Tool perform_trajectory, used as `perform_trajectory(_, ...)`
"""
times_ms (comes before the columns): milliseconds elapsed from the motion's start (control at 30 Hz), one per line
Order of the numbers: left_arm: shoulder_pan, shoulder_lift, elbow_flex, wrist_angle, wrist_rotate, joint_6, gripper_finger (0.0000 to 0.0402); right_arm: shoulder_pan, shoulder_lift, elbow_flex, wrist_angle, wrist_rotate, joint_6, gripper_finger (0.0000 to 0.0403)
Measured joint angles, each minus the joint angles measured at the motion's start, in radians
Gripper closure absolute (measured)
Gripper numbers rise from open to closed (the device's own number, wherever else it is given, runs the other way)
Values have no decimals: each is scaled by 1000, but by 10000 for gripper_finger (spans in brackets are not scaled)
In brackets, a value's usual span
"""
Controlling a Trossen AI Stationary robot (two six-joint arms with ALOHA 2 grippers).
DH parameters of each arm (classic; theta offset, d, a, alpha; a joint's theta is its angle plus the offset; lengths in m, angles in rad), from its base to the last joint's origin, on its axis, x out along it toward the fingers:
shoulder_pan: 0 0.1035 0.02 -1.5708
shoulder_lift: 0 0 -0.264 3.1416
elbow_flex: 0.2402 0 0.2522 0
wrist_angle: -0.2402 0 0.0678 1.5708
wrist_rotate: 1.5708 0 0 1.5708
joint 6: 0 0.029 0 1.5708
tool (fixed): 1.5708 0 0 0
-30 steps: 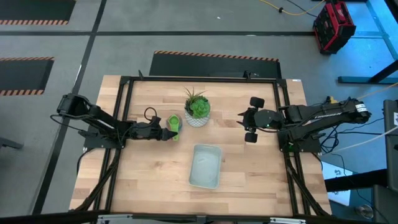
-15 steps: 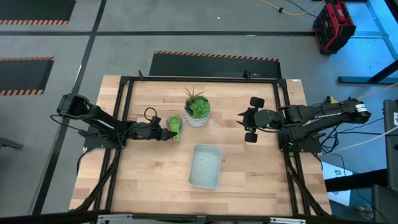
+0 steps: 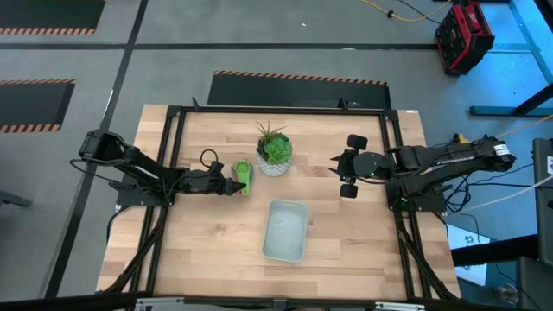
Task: Nest measuring cups in basket
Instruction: Put the stacked measuring cups into the bin
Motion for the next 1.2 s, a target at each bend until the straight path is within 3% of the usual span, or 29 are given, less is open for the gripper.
perform_trajectory(933, 0, 0, 0, -2, 6, 8, 303, 0, 0, 0, 0, 0, -2, 257)
perform_trajectory(1200, 0, 0, 0, 0, 8, 30, 314, 0, 0, 0, 0, 0, 0, 257)
